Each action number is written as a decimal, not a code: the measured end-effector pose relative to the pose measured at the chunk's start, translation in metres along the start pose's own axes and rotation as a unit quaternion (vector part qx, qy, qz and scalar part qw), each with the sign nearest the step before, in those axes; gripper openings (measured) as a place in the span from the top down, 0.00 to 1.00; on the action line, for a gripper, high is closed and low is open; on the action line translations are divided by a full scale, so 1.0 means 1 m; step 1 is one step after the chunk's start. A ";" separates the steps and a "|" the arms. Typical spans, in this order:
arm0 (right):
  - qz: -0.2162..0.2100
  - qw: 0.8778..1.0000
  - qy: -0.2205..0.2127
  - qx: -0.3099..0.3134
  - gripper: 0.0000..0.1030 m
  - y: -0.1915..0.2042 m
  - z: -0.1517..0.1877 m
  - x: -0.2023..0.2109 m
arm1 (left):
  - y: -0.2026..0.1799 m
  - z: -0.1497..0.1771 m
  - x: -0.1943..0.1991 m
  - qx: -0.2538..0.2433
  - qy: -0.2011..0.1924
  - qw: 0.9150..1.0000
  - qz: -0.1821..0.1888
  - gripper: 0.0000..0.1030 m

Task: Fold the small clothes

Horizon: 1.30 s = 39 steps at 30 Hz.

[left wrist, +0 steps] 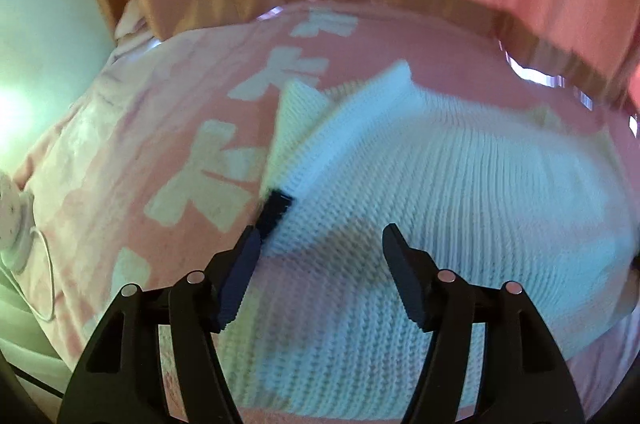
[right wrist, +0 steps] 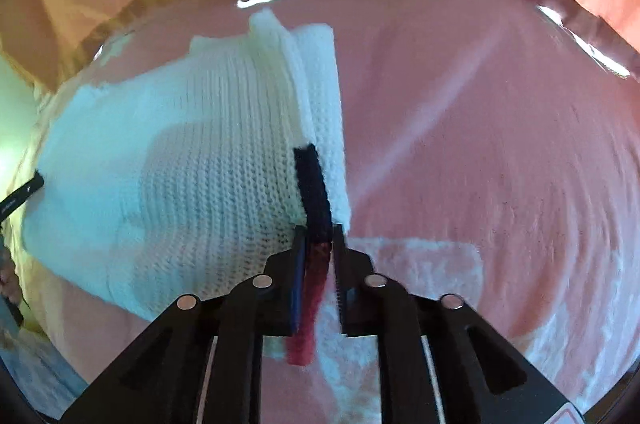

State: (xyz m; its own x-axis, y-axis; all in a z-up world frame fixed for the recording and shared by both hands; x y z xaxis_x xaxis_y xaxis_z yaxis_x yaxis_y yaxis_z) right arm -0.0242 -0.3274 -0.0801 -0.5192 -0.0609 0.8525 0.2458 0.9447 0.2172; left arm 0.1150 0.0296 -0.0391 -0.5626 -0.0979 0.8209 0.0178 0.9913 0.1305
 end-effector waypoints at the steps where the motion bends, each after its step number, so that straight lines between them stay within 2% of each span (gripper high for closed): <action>1: 0.003 1.000 -0.027 0.008 0.88 0.006 -0.004 0.011 | 0.010 -0.006 0.005 0.024 -0.009 1.000 0.003 0.38; 2: 0.011 0.998 -0.065 0.023 0.84 0.016 -0.009 0.025 | 0.019 -0.011 0.009 0.046 -0.016 0.999 0.005 0.34; 3: 0.009 0.994 -0.100 0.046 0.80 0.031 -0.014 0.038 | 0.027 -0.015 0.010 0.067 -0.019 0.998 0.005 0.26; 5: -0.032 0.988 -0.126 0.085 0.81 0.066 -0.020 0.046 | 0.039 -0.019 0.000 0.101 -0.002 0.995 0.009 0.23; 7: -0.070 0.984 -0.122 0.112 0.88 0.098 -0.022 0.038 | 0.038 -0.018 -0.024 0.115 0.057 0.991 0.036 0.23; 9: -0.096 0.980 -0.104 0.143 1.00 0.128 -0.021 0.023 | 0.035 -0.011 -0.049 0.143 0.107 0.982 0.065 0.23; 11: -0.109 0.973 -0.082 0.184 1.00 0.163 -0.016 0.001 | 0.031 -0.007 -0.061 0.159 0.124 0.977 0.069 0.23; 12: -0.112 0.972 -0.075 0.193 1.00 0.172 -0.016 -0.007 | 0.029 -0.009 -0.059 0.162 0.107 0.979 0.063 0.24; 14: -0.118 0.970 -0.049 0.208 1.00 0.193 -0.014 -0.032 | 0.024 -0.011 -0.059 0.157 0.106 0.979 0.071 0.38; 16: -0.106 0.969 -0.017 0.221 1.00 0.202 -0.005 -0.058 | 0.023 -0.014 -0.058 0.170 0.112 0.974 0.101 0.67; 18: -0.094 0.969 0.002 0.229 1.00 0.201 0.001 -0.077 | 0.024 -0.018 -0.054 0.184 0.118 0.968 0.122 0.76; 23: -0.103 0.968 -0.002 0.228 1.00 0.197 0.001 -0.077 | 0.009 -0.040 -0.010 0.183 0.081 0.961 0.189 0.80; 24: -0.104 0.968 -0.003 0.228 1.00 0.198 0.001 -0.076 | -0.001 -0.047 0.007 0.174 0.067 0.959 0.214 0.80; 27: -0.111 0.968 -0.010 0.227 1.00 0.194 0.000 -0.075 | -0.031 -0.059 0.038 0.142 0.037 0.957 0.252 0.80; 30: -0.123 0.970 -0.025 0.206 1.00 0.178 0.003 -0.058 | -0.081 -0.065 0.065 0.098 0.020 0.951 0.294 0.80; 33: -0.115 0.974 -0.042 0.189 1.00 0.156 0.006 -0.033 | -0.125 -0.060 0.073 0.061 0.022 0.952 0.300 0.80; 36: -0.107 0.980 -0.050 0.160 1.00 0.119 0.009 -0.008 | -0.181 -0.043 0.059 0.010 0.041 0.958 0.283 0.78; 38: -0.093 0.985 -0.053 0.135 0.98 0.091 0.007 0.002 | -0.201 -0.030 0.044 -0.004 0.058 0.959 0.277 0.67; 39: -0.090 0.987 -0.054 0.120 0.94 0.080 0.007 0.007 | -0.208 -0.023 0.034 -0.004 0.082 0.958 0.276 0.61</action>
State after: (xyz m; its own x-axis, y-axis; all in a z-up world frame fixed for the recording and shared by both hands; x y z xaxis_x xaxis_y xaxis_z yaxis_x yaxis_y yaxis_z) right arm -0.0141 -0.2502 -0.0602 -0.6239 -0.2121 0.7522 -0.0533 0.9718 0.2298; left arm 0.1113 -0.1824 -0.0249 -0.3279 0.4281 0.8422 0.2819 0.8952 -0.3452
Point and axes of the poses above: each gripper's, at about its wrist camera, not at the fingertips, and x roughly against the way its jaws point, y to its left, z to its underside, the point moved 3 cm from there along -x, roughly the way its jaws point, and after that the axes turned 7 degrees about -z, right-handed, at the moved point
